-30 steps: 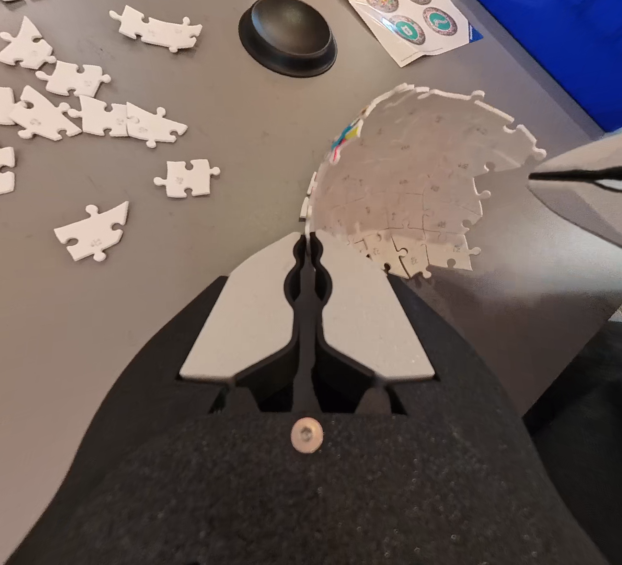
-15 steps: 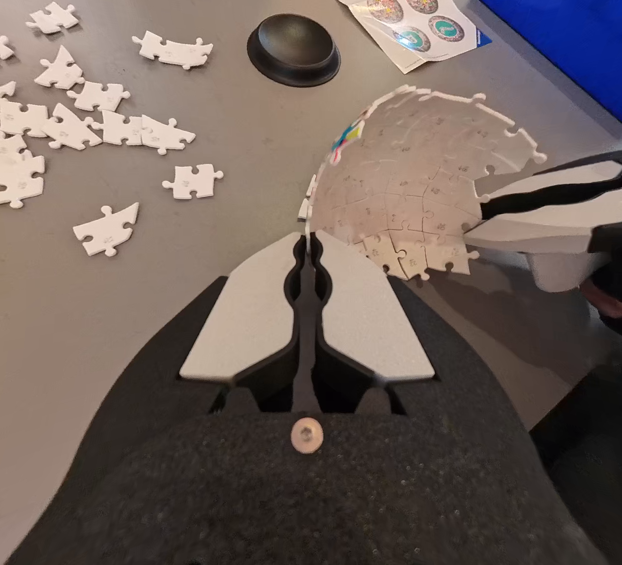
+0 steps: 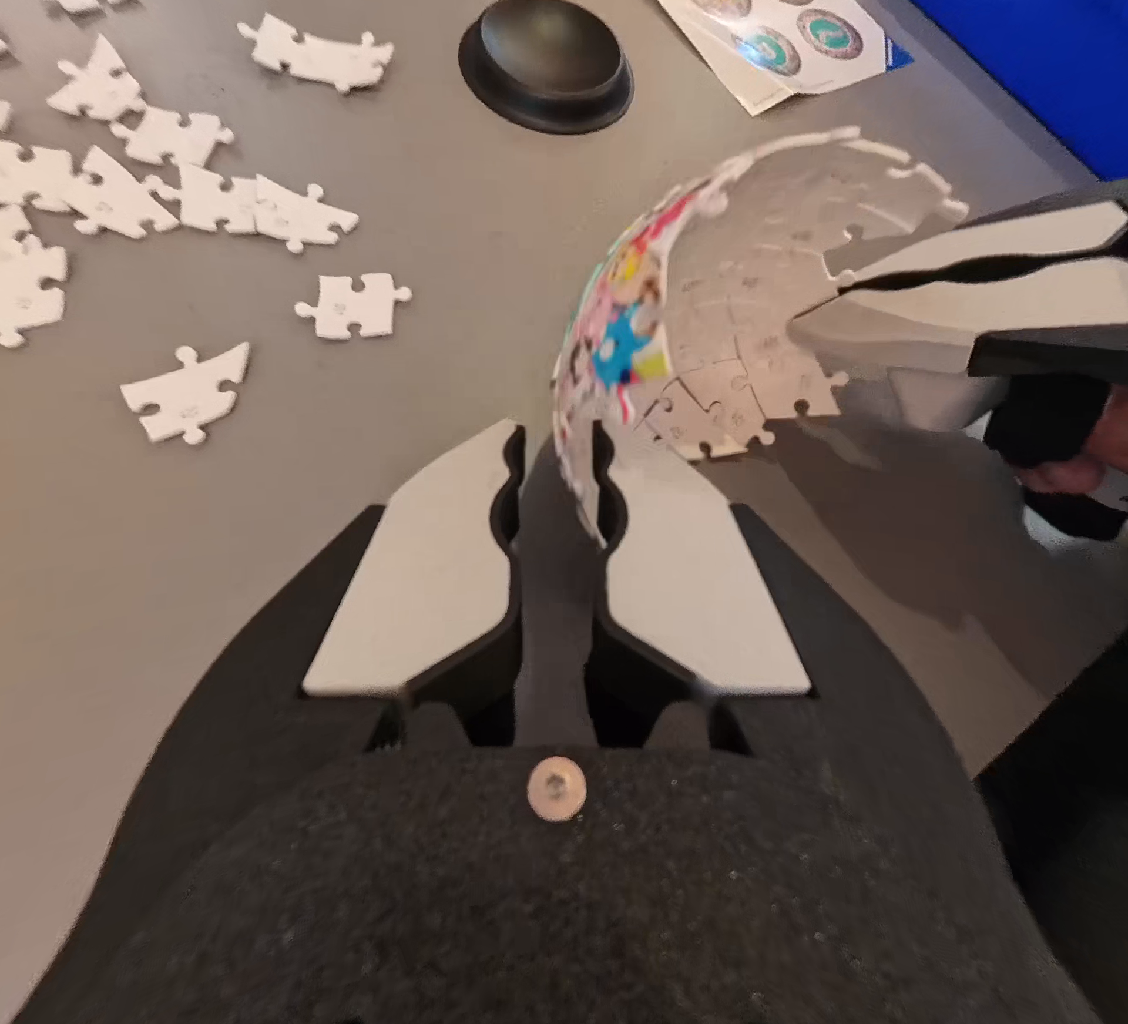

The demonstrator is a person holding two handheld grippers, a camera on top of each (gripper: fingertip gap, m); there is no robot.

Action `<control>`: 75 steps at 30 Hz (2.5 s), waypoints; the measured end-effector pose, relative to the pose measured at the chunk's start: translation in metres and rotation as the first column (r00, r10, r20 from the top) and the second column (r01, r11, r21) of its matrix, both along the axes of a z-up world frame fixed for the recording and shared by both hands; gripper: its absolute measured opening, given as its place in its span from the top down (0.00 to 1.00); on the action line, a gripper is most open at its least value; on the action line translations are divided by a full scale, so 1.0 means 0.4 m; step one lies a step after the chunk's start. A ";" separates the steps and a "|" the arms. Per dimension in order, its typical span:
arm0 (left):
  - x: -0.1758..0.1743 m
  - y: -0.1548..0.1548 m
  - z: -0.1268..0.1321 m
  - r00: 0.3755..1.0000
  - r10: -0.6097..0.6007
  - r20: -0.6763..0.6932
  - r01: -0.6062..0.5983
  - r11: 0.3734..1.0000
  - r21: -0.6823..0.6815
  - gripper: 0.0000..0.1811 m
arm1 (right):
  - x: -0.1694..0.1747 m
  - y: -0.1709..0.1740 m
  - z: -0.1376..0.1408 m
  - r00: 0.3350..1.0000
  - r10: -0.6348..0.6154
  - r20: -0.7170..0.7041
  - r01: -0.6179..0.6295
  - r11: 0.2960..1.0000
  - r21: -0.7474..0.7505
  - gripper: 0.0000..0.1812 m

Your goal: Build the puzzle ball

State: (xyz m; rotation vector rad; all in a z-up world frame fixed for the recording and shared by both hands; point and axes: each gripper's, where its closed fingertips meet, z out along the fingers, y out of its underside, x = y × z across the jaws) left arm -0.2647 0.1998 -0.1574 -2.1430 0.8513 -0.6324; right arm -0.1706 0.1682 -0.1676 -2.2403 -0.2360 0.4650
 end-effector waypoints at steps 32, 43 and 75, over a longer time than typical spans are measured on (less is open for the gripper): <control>-0.025 0.016 0.009 0.997 0.061 -0.045 -0.061 0.998 0.015 0.99 | -0.125 -0.070 0.017 0.811 0.151 0.565 -0.313 0.928 0.201 1.00; -0.024 0.013 0.013 0.997 0.050 -0.057 -0.048 0.998 0.029 0.99 | -0.171 -0.001 -0.055 0.661 0.196 0.724 -0.366 0.927 0.084 1.00; 0.034 0.015 -0.002 0.960 -0.178 -0.218 0.111 0.951 -0.288 0.99 | -0.126 -0.016 -0.056 0.445 0.321 0.836 -0.459 0.883 -0.094 1.00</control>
